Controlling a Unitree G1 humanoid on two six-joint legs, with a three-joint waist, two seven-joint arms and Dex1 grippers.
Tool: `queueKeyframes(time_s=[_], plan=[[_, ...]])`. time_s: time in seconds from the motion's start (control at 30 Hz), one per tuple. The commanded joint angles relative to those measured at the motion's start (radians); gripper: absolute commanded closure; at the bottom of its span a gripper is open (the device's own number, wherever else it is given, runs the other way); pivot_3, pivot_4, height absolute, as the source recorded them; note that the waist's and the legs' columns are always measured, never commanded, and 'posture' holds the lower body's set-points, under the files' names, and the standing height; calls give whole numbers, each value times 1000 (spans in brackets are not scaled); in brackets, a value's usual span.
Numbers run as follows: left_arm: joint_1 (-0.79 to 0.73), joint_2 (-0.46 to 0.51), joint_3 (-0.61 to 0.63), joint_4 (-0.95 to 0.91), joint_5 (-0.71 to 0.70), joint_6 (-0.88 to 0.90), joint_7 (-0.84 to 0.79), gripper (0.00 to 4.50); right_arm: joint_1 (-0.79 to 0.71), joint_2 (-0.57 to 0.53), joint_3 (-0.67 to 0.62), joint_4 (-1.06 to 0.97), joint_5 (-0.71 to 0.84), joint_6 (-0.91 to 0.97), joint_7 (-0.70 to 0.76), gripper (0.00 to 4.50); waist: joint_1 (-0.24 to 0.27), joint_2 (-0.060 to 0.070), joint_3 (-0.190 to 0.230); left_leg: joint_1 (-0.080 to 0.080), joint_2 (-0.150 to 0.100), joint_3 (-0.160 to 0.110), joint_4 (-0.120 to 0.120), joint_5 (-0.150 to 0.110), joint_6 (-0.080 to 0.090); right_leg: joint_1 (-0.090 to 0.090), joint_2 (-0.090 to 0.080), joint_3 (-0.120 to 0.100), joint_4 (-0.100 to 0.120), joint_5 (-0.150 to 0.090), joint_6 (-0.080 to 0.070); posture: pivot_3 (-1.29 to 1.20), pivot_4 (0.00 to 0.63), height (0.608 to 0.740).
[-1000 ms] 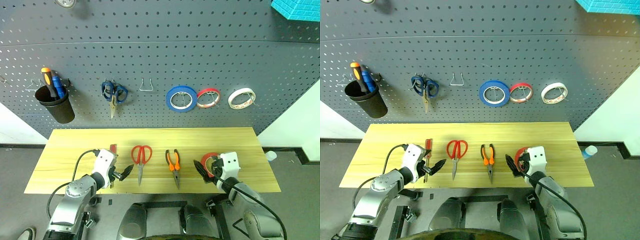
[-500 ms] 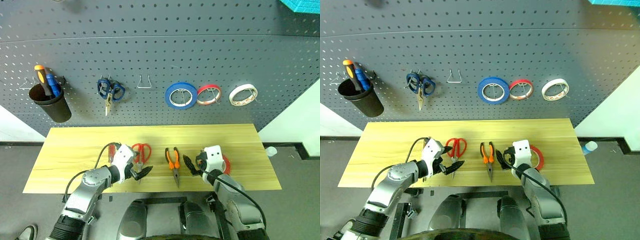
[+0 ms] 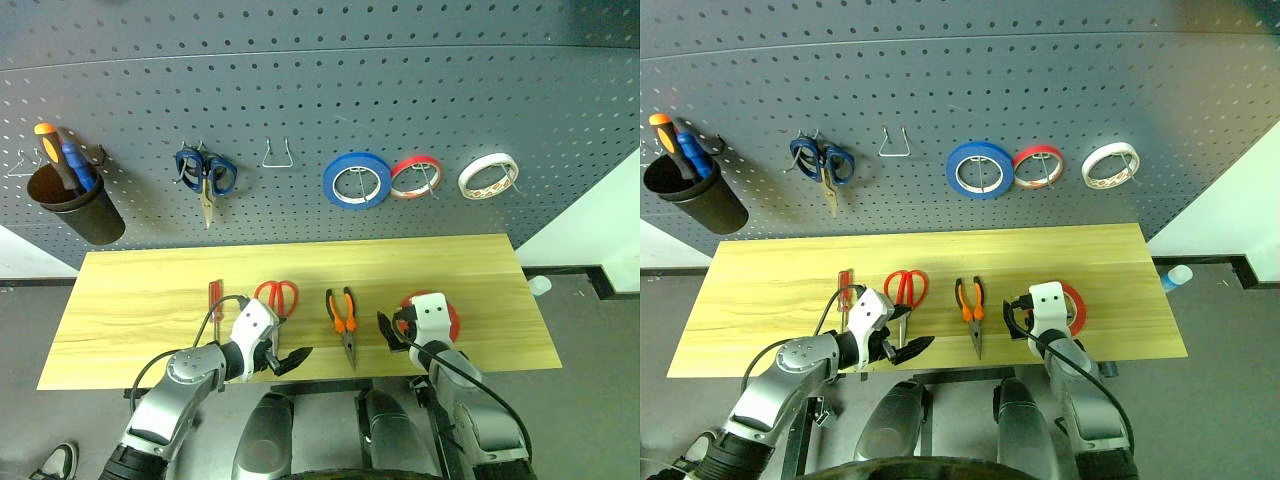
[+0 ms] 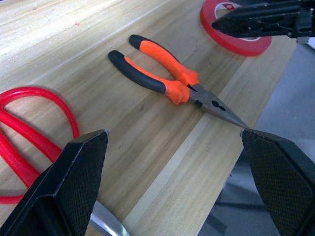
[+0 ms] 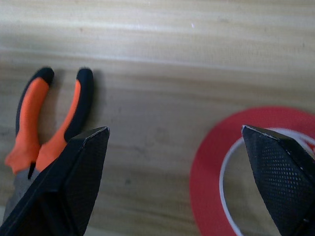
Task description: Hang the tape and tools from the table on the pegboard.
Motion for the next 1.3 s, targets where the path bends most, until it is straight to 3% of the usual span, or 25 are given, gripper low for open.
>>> queueKeyframes(time_s=[0.03, 0.67, 1.3], plan=[[-1, 13, 14, -37, -15, 8, -5, 0, 24, 4, -5, -71, -11, 28, -19, 28, -1, -1, 3, 0, 0, 0, 0, 0, 0, 0, 0, 0, 0, 0, 0, 271, 224, 677], [50, 36, 44, -171, -91, -7, -42, 0, 52, 13, 9, -100, -13, 62, -36, 28, -13, -3, 25, 0, 0, 0, 1, 0, 0, 0, 0, 0, 0, 0, 0, 268, 237, 677], [126, 91, 61, -314, -139, 91, -21, 0, -10, -9, -9, -22, -4, 60, 8, 28, -27, -3, 70, -3, 0, 0, 0, 0, 0, -2, -1, 0, 0, 0, 2, 290, 297, 677]])
